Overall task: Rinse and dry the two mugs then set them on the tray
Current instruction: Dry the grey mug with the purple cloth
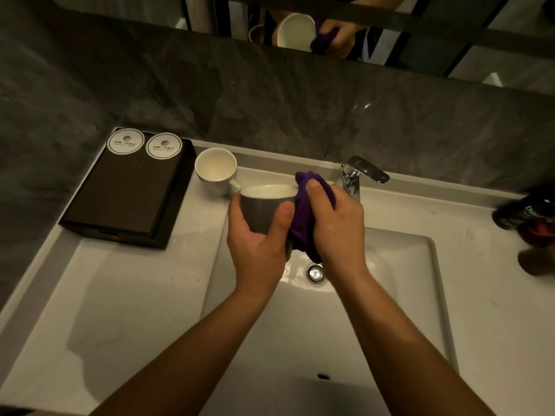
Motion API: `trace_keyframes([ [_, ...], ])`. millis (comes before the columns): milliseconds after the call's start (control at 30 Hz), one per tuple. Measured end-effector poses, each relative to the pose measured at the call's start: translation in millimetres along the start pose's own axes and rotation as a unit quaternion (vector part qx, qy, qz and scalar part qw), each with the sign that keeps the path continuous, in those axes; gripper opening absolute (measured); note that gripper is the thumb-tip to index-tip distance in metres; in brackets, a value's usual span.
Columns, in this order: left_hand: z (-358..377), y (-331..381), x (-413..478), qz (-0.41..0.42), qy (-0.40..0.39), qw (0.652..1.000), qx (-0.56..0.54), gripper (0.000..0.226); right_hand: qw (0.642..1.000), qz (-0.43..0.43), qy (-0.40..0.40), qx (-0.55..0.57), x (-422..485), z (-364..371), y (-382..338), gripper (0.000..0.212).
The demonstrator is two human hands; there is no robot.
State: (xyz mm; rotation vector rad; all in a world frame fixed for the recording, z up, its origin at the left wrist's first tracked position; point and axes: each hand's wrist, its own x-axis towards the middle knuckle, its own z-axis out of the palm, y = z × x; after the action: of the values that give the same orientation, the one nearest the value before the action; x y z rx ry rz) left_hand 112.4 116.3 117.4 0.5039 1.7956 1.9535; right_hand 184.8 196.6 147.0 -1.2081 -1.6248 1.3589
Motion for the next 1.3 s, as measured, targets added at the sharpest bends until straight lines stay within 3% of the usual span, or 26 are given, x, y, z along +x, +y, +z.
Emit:
trace_keyframes([
  [67,-6,-7,-3,0.02,-0.018,1.0,0.014,0.08,0.989,0.129,-0.068,0.032,10,-13,-8,0.024],
  [133,-15,-12,-2,0.032,-0.055,0.997,0.032,0.076,0.972,0.195,-0.118,0.054,18,-27,-13,0.021],
  [233,-27,-13,2,0.048,-0.119,0.991,0.042,0.076,0.991,0.117,-0.052,0.046,26,-38,-12,0.018],
  [333,-30,-14,4,0.038,-0.145,0.988,0.032,0.081,0.987,0.024,0.002,0.16,31,-50,-25,0.014],
  [433,-30,-17,7,0.033,-0.157,0.987,0.033,0.092,0.959,-0.05,-0.031,0.277,33,-59,-46,0.018],
  [533,-29,-19,9,0.031,-0.174,0.983,0.053,0.097,0.948,-0.05,-0.062,0.309,29,-49,-61,0.024],
  [667,-23,-16,10,0.035,-0.203,0.977,0.064,0.095,0.989,-0.022,-0.046,0.141,17,-28,-56,0.023],
  [767,-21,-15,13,0.032,-0.197,0.978,0.061,0.093,0.996,-0.058,-0.062,0.004,12,-26,-47,0.025],
  [933,-21,-16,21,0.036,-0.173,0.983,0.052,0.082,0.975,-0.089,-0.166,-0.117,7,-28,-39,0.034],
  [1133,-27,-19,22,0.082,-0.215,0.966,0.121,0.086,0.947,-0.033,-0.298,-0.114,24,-47,-42,0.025],
  [1300,-27,-20,23,0.102,-0.227,0.957,0.146,0.092,0.891,-0.096,-0.345,-0.28,30,-49,-41,0.011],
])
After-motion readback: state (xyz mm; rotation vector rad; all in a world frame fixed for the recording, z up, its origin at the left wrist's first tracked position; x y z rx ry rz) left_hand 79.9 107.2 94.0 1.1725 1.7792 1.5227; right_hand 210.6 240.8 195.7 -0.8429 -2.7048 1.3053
